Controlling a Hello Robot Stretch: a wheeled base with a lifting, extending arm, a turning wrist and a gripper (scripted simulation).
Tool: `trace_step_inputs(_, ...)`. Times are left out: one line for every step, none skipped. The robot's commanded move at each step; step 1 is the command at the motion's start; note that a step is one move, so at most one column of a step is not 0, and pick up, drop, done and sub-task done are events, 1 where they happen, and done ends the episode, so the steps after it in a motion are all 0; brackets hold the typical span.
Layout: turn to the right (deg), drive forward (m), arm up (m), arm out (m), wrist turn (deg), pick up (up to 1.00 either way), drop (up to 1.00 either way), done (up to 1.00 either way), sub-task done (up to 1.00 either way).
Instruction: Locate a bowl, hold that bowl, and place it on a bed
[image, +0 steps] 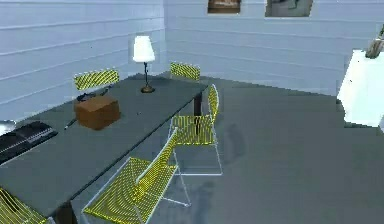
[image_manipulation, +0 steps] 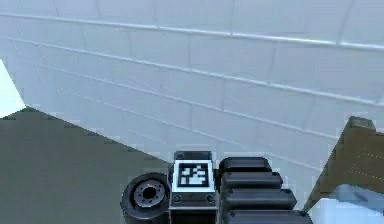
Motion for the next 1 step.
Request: trace_step_inputs(-45.0, 0.00, 0.00, 0.00, 0.0, 0.00, 0.00, 0.00, 0.00)
